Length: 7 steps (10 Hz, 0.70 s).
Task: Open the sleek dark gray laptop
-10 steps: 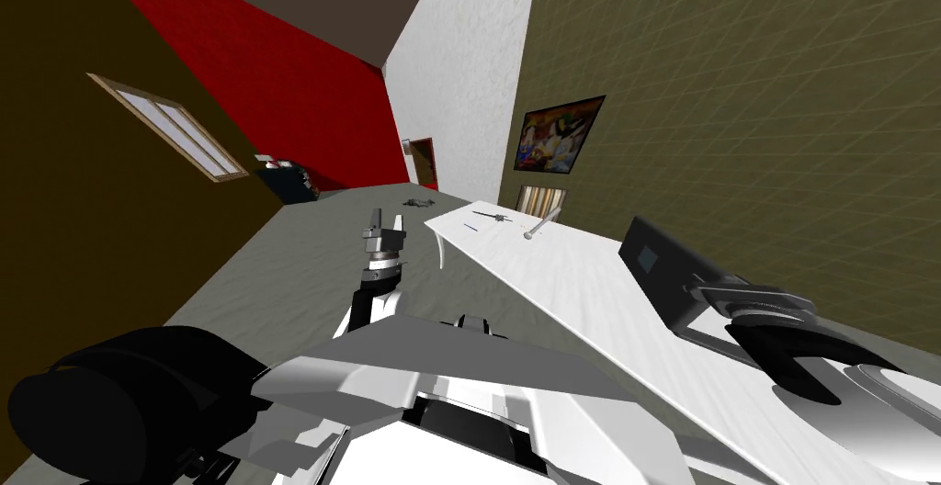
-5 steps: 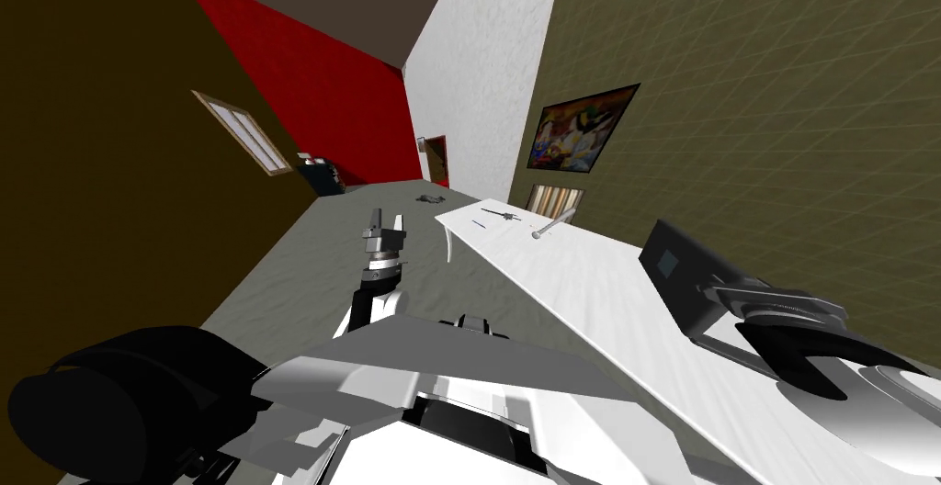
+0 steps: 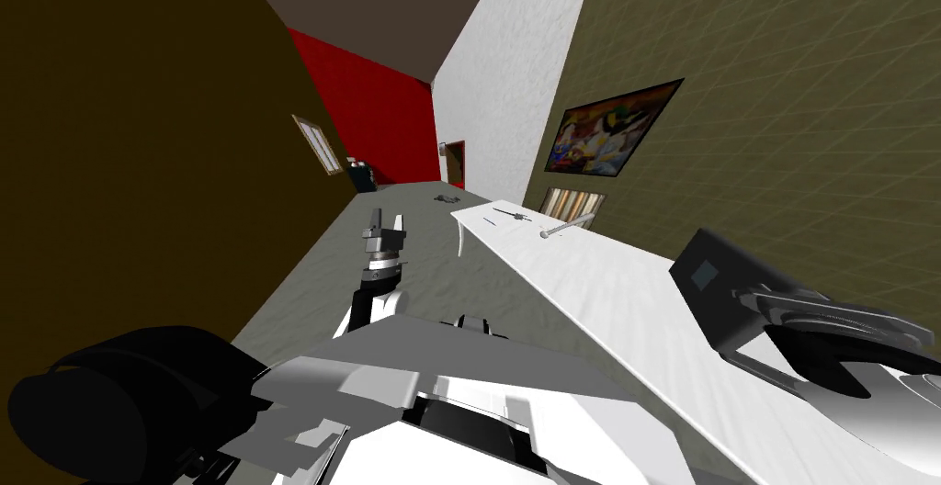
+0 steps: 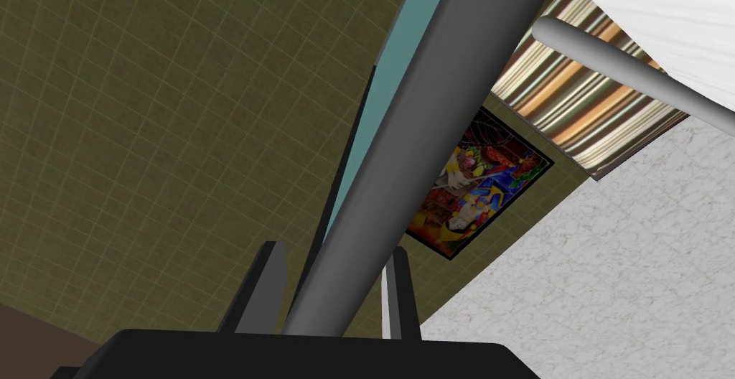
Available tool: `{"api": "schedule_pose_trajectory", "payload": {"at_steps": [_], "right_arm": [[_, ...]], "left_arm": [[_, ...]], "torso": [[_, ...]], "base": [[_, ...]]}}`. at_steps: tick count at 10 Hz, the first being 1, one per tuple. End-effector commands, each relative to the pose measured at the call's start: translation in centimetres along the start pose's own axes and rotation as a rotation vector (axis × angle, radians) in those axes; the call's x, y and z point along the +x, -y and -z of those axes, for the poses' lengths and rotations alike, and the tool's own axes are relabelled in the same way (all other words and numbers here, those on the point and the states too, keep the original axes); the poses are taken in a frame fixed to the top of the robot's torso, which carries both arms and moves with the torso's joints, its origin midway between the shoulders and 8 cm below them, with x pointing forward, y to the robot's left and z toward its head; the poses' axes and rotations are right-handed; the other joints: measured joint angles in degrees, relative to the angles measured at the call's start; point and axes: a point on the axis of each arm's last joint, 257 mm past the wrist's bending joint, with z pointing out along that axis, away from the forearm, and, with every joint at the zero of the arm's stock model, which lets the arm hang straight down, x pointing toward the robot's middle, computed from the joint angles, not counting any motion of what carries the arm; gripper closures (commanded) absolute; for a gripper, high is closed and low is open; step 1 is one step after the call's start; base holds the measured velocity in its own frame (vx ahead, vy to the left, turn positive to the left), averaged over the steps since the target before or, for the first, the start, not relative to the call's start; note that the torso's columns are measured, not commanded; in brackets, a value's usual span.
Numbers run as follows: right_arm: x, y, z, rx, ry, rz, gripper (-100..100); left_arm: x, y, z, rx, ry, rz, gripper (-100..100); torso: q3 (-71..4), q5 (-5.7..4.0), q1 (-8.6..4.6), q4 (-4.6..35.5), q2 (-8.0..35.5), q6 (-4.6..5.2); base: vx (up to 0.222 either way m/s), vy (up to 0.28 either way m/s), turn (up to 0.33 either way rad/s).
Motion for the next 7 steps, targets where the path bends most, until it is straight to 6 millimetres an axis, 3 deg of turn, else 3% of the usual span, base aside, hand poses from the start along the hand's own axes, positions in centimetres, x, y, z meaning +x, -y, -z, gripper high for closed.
{"api": "schedule_pose_trajectory", "payload": {"at_steps": [1,7], "right_arm": [[1.0,2.4,-1.0,0.065,-0.028,-0.06,100],[5.9,7.4,-2.0,0.205,-0.13,-0.187,100]], "left_arm": [[0.0,0.0,0.0,0.0,0.0,0.0,0],[0.0,0.0,0.0,0.0,0.0,0.0,0]], "torso": [[0.01,0.01,-0.04,0.01,-0.01,0.2],[-0.01,-0.09,-0.09,-0.04,-0.02,-0.03]], "base": [[-0.224,-0.042,0.43],[-0.224,-0.03,0.31]]}}
